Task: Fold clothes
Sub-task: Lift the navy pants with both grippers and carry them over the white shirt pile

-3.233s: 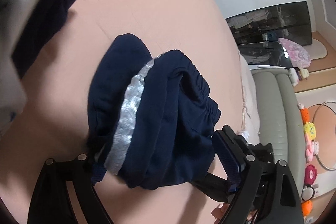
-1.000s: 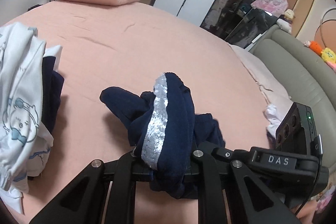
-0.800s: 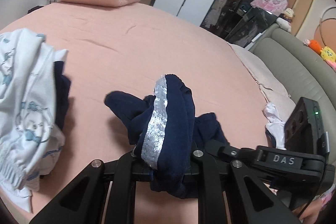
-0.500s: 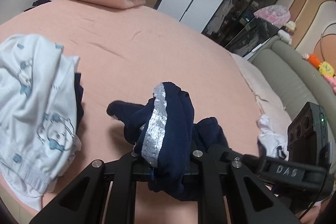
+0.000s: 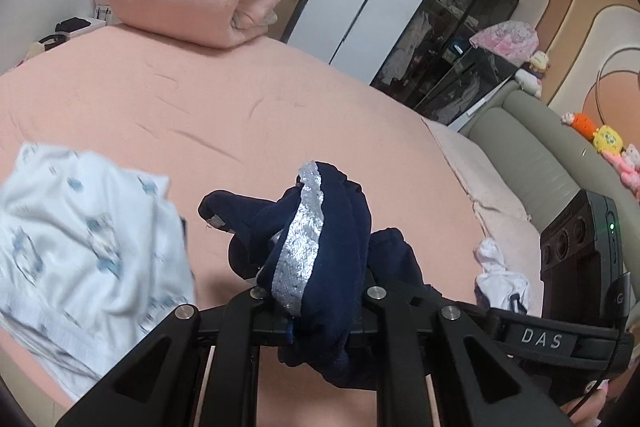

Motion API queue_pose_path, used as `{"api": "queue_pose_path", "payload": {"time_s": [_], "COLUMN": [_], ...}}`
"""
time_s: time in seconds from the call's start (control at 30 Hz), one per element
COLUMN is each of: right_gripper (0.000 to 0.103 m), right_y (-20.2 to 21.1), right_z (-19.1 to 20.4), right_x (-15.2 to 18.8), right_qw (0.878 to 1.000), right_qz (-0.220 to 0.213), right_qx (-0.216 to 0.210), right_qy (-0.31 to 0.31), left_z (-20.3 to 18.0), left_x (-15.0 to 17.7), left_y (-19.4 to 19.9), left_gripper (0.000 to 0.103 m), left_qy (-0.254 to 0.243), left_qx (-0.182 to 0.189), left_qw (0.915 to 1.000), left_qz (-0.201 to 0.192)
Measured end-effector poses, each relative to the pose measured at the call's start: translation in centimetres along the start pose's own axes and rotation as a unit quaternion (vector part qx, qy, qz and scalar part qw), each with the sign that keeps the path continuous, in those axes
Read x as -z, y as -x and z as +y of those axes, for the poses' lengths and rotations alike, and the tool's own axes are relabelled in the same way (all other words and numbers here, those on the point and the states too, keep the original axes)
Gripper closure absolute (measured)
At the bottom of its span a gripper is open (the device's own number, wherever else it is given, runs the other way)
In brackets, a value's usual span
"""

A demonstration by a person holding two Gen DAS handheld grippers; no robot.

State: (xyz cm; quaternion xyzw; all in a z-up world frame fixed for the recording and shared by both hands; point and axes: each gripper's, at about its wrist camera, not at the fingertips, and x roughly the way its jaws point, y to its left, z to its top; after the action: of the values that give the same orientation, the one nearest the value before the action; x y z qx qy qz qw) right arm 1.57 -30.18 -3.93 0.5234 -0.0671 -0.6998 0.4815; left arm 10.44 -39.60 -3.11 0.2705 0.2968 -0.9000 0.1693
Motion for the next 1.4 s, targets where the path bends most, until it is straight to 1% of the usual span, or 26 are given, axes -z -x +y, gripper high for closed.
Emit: {"api": "queue_pose_path", "payload": {"time_s": [0.13,0.37,0.57,0.63,0.73,0.83,0.97,1.1,1.2,1.33,1.4], "right_gripper": [0.089,0.089,0.089,0.089,0.089,0.089,0.089,0.089,0.089,0.089,0.089], "right_y": [0.1,-0.5,-2.0,-2.6,-3.2,-3.9,-4.8,-5.7,-5.8,-5.0,-4.9], "right_z": [2.6,7.7,12.3,13.9,15.7,16.9,18.4,19.3,20.0,20.4,20.7], "right_x": [-1.2,-3.6,-5.0,-5.4,-5.6,-5.6,-5.6,-5.8,-6.4,-6.8,-6.6], "right_qw": [0.999,0.996,0.990,0.987,0.983,0.982,0.981,0.981,0.981,0.980,0.977], "right_qz": [-0.003,-0.004,0.004,0.011,0.011,0.010,0.008,0.012,0.000,-0.019,-0.024], "right_qx": [0.003,0.000,0.003,0.003,-0.002,-0.014,-0.031,-0.046,-0.050,-0.069,-0.066], "right_qy": [0.033,0.087,0.141,0.162,0.182,0.186,0.190,0.188,0.190,0.187,0.200], "left_z": [0.9,2.0,3.7,4.5,6.6,8.6,9.9,11.1,11.6,11.3,11.0], "left_x": [-1.8,-4.5,-6.2,-6.4,-6.8,-7.1,-7.2,-7.8,-8.8,-9.5,-9.5], "left_y": [1.3,3.7,5.3,5.9,6.4,6.8,7.5,7.6,7.7,8.6,8.7], "left_gripper": [0.090,0.090,0.090,0.090,0.090,0.090,0.090,0.090,0.090,0.090,0.090], "left_qy": [-0.002,-0.006,-0.002,0.003,0.035,0.065,0.067,0.076,0.088,0.075,0.059], "left_qx": [-0.001,-0.022,-0.042,-0.043,-0.044,-0.042,-0.055,-0.054,-0.042,-0.036,-0.041], "left_qw": [1.0000,0.9989,0.9972,0.9967,0.9961,0.9949,0.9938,0.9934,0.9929,0.9928,0.9932], "left_qz": [-0.009,-0.040,-0.061,-0.069,-0.068,-0.065,-0.070,-0.066,-0.068,-0.086,-0.091]}}
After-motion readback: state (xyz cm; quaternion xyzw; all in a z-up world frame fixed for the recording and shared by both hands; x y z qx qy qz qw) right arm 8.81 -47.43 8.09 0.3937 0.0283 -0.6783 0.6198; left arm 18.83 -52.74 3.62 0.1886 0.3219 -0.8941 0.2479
